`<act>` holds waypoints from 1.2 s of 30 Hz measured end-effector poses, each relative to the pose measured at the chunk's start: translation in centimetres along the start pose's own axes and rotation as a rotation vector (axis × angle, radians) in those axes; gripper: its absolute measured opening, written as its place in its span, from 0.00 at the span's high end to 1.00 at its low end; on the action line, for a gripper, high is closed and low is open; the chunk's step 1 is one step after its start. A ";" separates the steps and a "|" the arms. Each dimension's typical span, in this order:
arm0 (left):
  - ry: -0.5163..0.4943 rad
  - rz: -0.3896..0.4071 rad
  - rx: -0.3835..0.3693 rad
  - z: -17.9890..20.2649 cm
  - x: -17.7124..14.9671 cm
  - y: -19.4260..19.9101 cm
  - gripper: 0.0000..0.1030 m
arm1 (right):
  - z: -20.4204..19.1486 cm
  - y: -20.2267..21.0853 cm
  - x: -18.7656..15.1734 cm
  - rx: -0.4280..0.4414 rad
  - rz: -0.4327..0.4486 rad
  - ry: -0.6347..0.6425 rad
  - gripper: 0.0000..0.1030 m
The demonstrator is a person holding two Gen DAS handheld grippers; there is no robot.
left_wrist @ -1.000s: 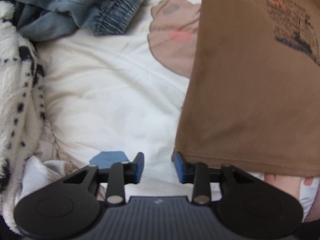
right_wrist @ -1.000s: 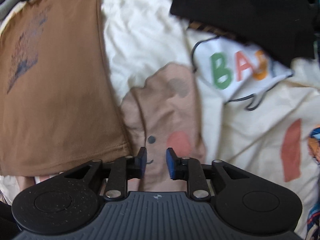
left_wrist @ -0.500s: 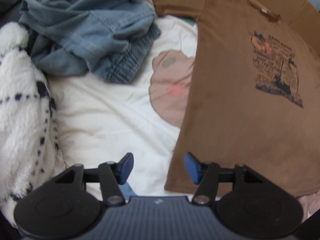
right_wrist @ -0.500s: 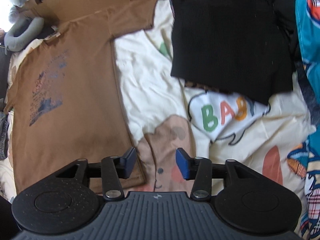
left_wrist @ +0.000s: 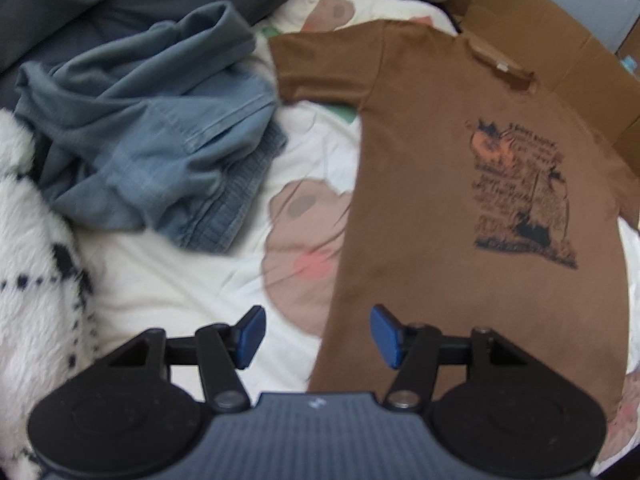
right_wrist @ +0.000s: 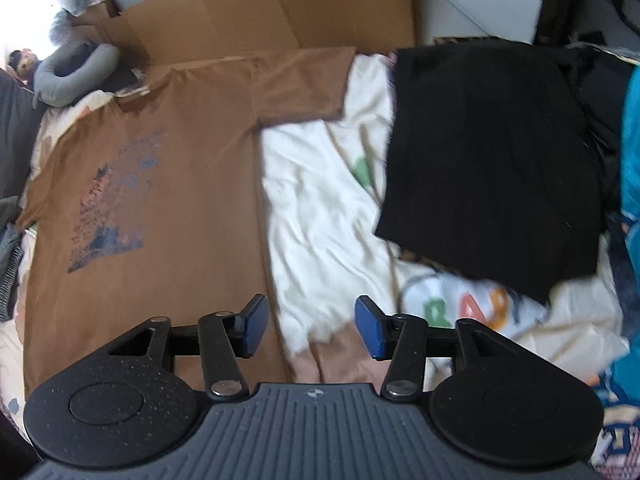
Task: Fold clothes
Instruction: 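Raise both open tools and move them toward the T-shirt collar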
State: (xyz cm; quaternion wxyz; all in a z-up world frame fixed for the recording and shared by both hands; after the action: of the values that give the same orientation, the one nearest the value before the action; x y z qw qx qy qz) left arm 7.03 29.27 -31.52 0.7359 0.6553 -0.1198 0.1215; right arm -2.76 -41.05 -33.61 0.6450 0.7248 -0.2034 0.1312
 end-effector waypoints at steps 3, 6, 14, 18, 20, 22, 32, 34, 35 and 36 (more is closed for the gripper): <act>-0.016 0.026 -0.022 1.6 1.1 -0.4 0.41 | -1.0 -1.1 1.1 0.022 0.014 0.049 0.42; -0.025 0.077 -0.057 3.3 2.5 -0.7 0.40 | -2.0 -2.4 2.2 0.033 0.032 0.107 0.42; -0.095 0.156 -0.096 7.2 6.0 -4.0 0.39 | -4.9 -7.2 5.3 0.082 0.061 0.260 0.42; -0.171 0.175 -0.099 10.1 8.2 -6.9 0.39 | -6.5 -10.7 7.1 0.091 0.074 0.345 0.42; -0.200 0.180 -0.109 11.6 9.1 -8.4 0.39 | -7.3 -12.5 8.1 0.091 0.091 0.377 0.42; -0.212 0.170 -0.130 13.1 9.6 -10.1 0.39 | -8.1 -14.3 9.2 0.090 0.106 0.408 0.42; -0.308 0.134 -0.158 19.1 12.3 -16.9 0.39 | -10.3 -20.8 14.3 0.092 0.111 0.472 0.42; -0.312 0.139 -0.159 19.9 13.2 -18.1 0.39 | -10.8 -22.0 15.1 0.090 0.106 0.477 0.42; -0.314 0.143 -0.163 20.3 13.7 -18.7 0.39 | -11.0 -22.6 15.5 0.090 0.104 0.481 0.42; -0.318 0.148 -0.167 20.6 14.1 -19.2 0.39 | -11.2 -23.3 16.0 0.089 0.103 0.486 0.42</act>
State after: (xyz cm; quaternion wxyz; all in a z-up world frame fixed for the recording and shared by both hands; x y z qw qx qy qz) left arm 26.45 6.97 -42.44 0.7487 0.5922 -0.2919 0.0599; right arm 22.93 -29.96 -45.39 0.6350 0.6883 -0.0728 0.3431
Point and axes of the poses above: each gripper's, at about its wrist camera, not at the fingertips, and y roughly against the way its jaws point, z to its right, x to its top, the point moved 6 cm from there along -y, roughly the way its jaws point, and after that the axes turned 8 degrees about y, right-handed, at the moved point
